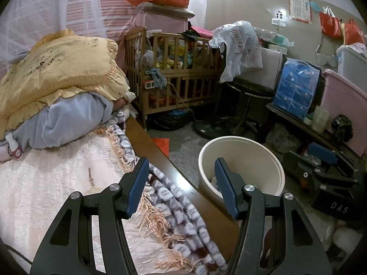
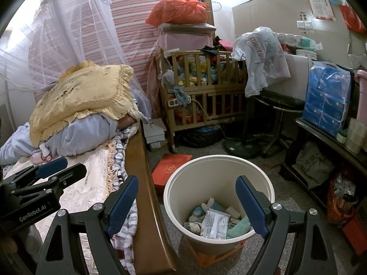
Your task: Collect trash
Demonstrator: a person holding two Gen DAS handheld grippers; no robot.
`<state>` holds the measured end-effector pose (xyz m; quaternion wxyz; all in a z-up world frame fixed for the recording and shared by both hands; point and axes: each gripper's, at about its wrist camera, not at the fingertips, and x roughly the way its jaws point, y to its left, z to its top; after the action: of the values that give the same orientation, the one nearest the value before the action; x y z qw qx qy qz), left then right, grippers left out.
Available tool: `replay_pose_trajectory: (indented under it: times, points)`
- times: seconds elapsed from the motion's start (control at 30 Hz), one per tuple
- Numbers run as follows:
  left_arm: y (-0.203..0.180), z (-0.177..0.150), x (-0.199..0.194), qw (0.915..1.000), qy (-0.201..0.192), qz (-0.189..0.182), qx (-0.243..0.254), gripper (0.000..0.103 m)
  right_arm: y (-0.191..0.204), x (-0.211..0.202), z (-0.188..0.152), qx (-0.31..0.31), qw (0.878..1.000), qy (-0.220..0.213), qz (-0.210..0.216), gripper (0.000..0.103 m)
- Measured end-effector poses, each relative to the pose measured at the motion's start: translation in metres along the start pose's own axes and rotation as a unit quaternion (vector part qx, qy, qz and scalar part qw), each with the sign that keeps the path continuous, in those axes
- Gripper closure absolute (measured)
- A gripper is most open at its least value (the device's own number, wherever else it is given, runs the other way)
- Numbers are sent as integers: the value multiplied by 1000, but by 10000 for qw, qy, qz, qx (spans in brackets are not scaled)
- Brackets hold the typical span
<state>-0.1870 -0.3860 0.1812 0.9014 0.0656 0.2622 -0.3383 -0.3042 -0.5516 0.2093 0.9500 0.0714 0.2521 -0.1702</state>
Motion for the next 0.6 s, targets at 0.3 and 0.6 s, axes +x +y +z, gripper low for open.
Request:
replay_pose_trajectory:
  times: [0.3, 0.6]
  points:
    - [1, 0, 0, 10000, -1, -1, -10, 45, 0, 0, 1, -2, 10000, 2, -3, 18]
    - [1, 1, 0, 10000, 0, -7, -16, 45, 1, 0, 0, 4, 10000, 20, -8, 18]
